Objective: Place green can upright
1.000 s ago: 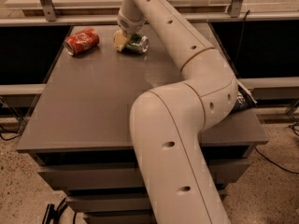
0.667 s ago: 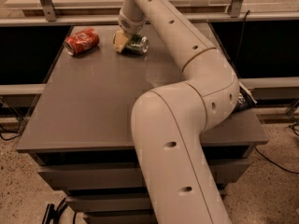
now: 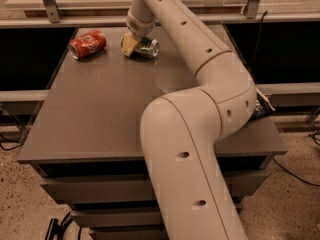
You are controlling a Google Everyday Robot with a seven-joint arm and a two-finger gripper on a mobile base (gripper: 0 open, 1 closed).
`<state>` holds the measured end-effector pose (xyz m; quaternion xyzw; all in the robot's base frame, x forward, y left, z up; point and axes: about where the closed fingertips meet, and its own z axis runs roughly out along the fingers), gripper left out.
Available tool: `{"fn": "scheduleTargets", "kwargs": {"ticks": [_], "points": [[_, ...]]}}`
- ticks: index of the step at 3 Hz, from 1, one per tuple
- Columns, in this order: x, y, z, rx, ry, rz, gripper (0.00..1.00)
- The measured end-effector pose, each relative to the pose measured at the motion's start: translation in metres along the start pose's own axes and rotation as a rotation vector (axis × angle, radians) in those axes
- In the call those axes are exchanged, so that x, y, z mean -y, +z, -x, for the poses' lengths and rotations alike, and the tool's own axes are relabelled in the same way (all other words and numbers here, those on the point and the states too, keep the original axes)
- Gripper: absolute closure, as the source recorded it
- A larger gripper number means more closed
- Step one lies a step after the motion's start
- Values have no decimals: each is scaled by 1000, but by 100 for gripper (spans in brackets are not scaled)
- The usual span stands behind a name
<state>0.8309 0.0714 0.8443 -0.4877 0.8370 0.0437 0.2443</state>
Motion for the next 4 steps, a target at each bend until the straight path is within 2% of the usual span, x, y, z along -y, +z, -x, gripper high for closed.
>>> {"fn": "scheduleTargets", "kwargs": {"ticks": [2, 4], "points": [[-5, -42, 1, 63, -25, -10, 100], [-12, -87, -19, 146, -3, 8, 100]]}}
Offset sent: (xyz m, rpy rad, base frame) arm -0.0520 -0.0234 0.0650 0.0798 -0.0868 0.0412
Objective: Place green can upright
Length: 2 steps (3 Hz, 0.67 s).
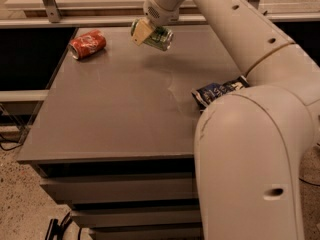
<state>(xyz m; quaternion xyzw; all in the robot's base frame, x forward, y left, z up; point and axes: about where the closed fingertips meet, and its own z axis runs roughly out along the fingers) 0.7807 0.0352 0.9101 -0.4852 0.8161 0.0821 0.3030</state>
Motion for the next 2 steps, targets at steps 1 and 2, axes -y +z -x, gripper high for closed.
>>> {"fn": "scheduleTargets", "kwargs": {"ticks": [1, 2], "points": [[-8, -14, -9, 110, 28, 49, 100], [-22, -23, -17, 223, 63, 117, 100]]}}
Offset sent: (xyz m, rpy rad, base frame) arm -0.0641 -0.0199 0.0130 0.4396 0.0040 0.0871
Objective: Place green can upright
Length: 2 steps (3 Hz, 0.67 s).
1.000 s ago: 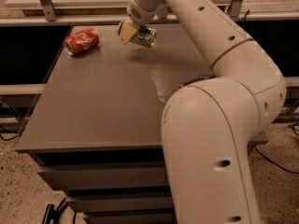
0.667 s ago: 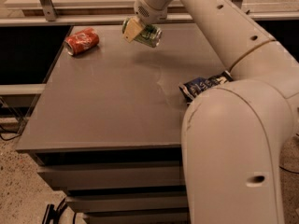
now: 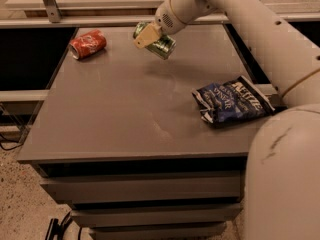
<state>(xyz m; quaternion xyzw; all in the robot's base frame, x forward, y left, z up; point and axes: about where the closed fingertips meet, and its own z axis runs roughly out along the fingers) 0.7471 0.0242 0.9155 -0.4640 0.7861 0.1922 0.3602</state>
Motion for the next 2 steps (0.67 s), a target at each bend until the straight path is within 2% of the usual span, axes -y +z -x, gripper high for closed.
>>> {"fn": "scheduleTargets", "kwargs": {"ticks": [2], "points": [[-43, -17, -6, 164, 33, 123, 100]]}}
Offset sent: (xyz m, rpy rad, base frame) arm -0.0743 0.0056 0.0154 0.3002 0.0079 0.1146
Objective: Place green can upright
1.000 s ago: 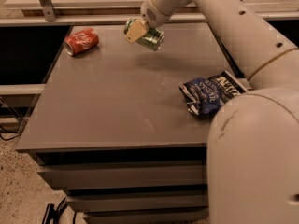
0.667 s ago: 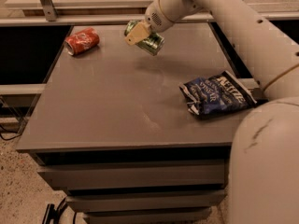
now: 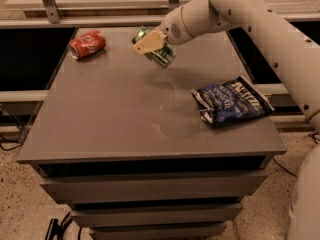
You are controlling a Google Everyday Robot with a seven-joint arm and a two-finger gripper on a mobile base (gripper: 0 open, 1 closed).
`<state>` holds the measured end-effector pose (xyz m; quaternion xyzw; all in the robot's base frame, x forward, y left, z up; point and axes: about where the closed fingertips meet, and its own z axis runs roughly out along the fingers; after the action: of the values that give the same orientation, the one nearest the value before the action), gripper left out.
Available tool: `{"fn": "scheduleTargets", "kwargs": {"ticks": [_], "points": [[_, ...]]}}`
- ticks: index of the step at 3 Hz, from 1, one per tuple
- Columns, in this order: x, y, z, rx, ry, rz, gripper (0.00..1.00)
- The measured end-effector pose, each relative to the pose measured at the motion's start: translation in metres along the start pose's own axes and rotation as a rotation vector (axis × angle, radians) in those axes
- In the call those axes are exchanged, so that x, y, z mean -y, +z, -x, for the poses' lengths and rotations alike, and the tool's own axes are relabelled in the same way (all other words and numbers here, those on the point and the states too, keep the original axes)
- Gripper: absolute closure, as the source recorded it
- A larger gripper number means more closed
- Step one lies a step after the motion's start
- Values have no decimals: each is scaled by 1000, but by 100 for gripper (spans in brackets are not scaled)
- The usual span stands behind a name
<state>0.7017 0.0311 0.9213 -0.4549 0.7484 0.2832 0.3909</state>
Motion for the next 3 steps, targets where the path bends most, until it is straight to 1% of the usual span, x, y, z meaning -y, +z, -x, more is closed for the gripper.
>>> {"fn": "scheduleTargets", "kwargs": {"ticks": [1, 2, 3], "points": [[-21, -5, -1, 53, 3, 41, 100], [-41, -8, -2, 87, 1, 75, 100], [-57, -9, -5, 101, 1, 95, 100]]}}
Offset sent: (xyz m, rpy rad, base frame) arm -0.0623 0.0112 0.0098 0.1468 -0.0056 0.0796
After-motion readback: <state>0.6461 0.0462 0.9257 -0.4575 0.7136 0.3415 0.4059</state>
